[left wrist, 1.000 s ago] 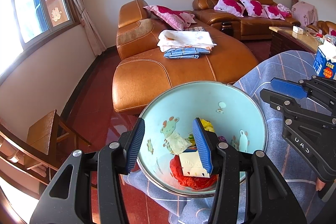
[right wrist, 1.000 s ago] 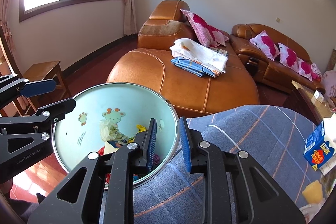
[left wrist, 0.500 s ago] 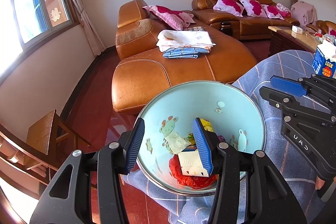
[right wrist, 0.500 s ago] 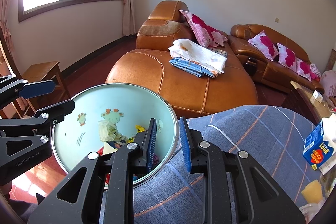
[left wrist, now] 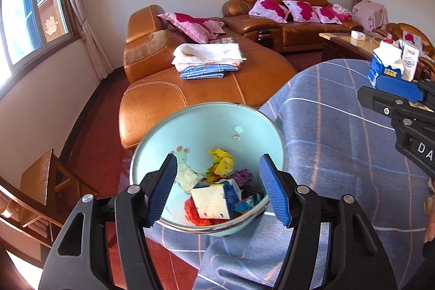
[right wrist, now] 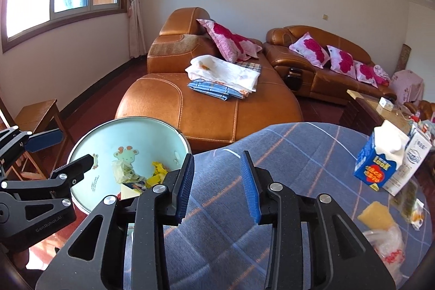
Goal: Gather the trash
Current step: 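Move both tools back over the table toward the remaining trash, then lower the right gripper onto the wrapped straw packet and close it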
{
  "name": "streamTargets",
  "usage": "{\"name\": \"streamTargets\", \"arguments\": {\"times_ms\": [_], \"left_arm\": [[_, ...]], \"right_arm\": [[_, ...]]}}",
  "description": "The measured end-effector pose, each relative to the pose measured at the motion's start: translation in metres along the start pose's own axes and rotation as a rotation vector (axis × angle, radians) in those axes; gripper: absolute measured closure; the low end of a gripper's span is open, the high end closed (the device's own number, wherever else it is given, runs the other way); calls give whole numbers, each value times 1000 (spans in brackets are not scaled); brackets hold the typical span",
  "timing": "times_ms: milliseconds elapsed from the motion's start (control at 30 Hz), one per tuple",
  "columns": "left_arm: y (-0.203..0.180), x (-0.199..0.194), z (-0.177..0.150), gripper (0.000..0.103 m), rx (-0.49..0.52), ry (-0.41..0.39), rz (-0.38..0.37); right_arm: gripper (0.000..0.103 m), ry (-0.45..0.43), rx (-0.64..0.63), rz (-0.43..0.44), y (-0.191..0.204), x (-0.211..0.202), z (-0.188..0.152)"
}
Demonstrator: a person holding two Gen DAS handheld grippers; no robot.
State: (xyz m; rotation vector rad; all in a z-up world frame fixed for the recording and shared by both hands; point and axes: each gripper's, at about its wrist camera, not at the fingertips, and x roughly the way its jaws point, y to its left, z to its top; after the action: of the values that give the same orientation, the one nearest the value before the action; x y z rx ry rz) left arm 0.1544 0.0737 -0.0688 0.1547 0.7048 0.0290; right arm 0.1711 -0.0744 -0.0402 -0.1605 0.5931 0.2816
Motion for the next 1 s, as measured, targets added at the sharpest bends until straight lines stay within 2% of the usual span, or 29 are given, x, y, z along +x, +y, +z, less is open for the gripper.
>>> {"name": "streamTargets", "arguments": {"times_ms": [333,433,600,733,1000], "left_arm": [[-76,-29,-22,30,124,-10,-144],[-90,-34,-28,24,147,-19,-160],[-104,-36,-32,24,157,-10,-190],[-113,-39,-35,22,174,-13,-197],[-123,-40,-39,20,192,0,-203]], "right_arm": [[62,58,136,-187,-71,-73,-69],[61,87,178,-238,-90,-87,-94],[61,143,274,-302,-127,-107,-135],[61,172,295,-307,-138,-122,-156],[60,192,297,-217,-136,-132,-172]]}}
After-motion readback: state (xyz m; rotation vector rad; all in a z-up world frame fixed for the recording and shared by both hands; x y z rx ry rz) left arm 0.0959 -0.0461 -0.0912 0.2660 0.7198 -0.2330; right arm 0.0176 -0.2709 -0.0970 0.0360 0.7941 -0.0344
